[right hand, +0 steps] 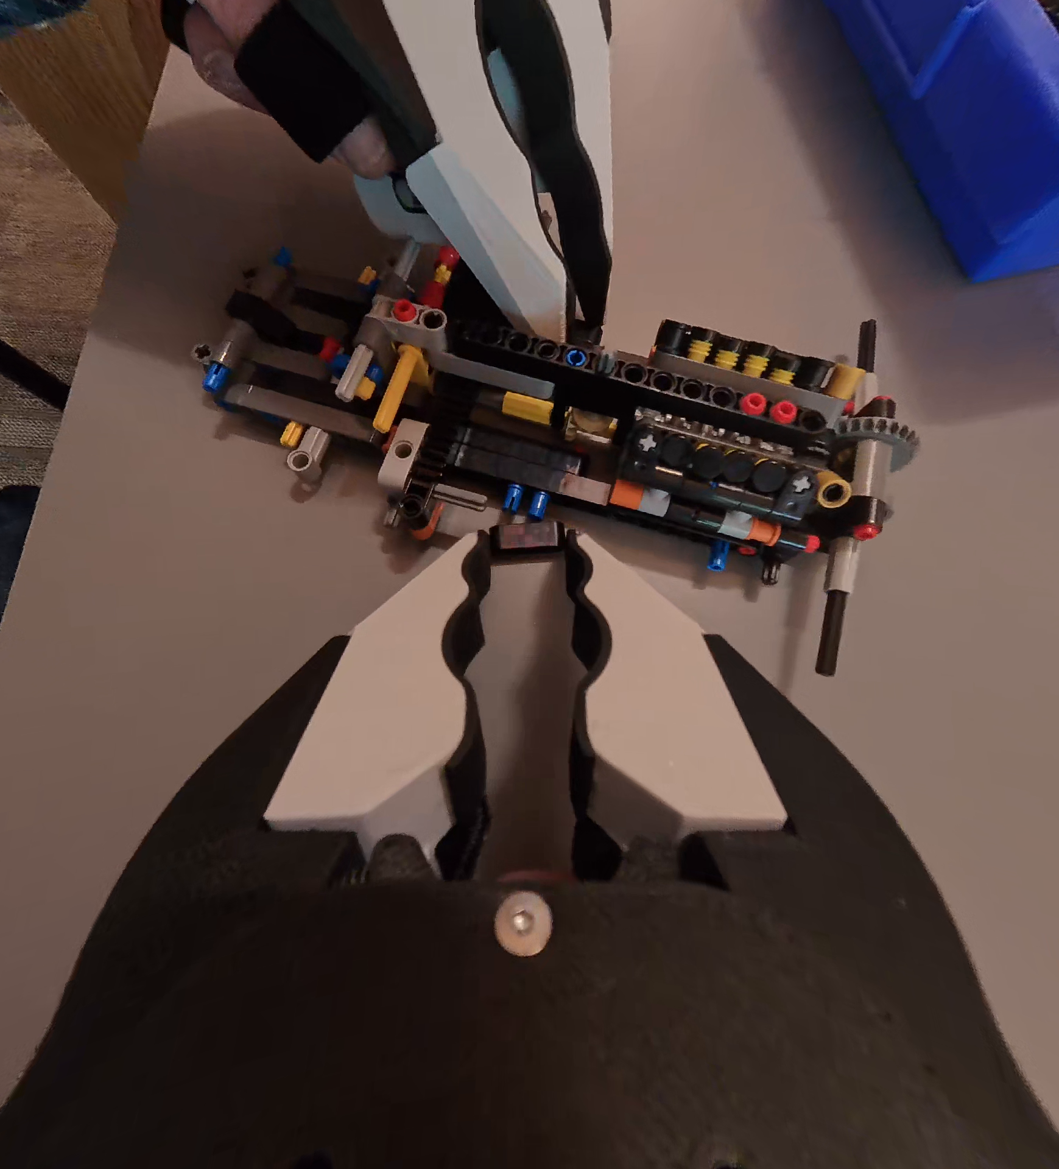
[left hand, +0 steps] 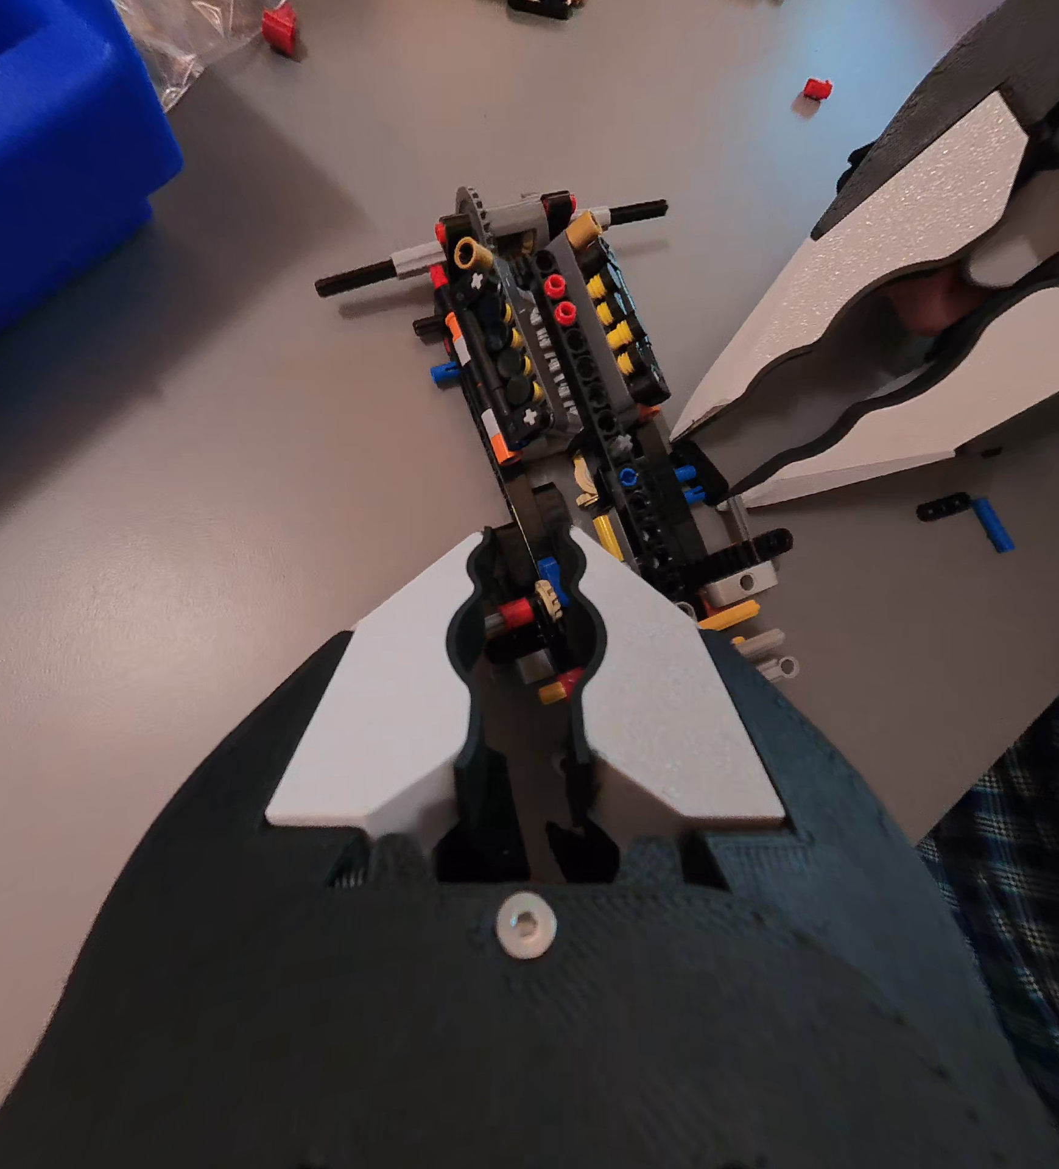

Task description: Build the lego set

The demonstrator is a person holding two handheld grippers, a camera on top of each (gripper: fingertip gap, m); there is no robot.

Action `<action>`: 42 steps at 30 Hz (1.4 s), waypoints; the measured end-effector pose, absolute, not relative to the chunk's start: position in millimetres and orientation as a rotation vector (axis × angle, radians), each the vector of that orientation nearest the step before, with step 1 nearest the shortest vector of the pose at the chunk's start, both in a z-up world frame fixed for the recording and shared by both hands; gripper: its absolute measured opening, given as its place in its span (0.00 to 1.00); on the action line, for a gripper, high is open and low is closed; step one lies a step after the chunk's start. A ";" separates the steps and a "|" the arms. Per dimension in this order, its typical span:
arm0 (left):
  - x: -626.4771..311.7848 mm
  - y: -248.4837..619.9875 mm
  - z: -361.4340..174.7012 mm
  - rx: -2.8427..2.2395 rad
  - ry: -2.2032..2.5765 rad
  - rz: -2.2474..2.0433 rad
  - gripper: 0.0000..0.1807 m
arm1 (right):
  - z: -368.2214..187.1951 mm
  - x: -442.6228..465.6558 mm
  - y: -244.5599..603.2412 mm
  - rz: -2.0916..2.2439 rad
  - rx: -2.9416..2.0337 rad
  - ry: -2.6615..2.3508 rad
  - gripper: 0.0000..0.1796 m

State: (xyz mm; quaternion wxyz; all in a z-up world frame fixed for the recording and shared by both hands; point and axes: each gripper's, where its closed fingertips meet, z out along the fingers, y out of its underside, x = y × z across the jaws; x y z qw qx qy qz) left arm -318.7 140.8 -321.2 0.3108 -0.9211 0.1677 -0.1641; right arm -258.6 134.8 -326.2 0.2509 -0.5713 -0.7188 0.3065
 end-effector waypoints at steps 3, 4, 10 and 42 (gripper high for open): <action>-318.5 140.3 -321.3 -2.429 0.416 -0.420 0.10 | -325.2 -258.0 133.0 0.854 -1.562 -1.944 0.11; -318.5 140.3 -321.2 -2.426 0.410 -0.415 0.09 | -324.6 -257.8 132.5 0.852 -1.559 -1.943 0.11; -317.7 139.4 -321.1 -2.413 0.376 -0.395 0.09 | -322.0 -258.5 130.9 0.833 -1.548 -1.912 0.11; -317.1 135.0 -320.3 -2.371 0.255 -0.379 0.09 | -323.6 -250.7 130.2 0.849 -1.533 -1.969 0.15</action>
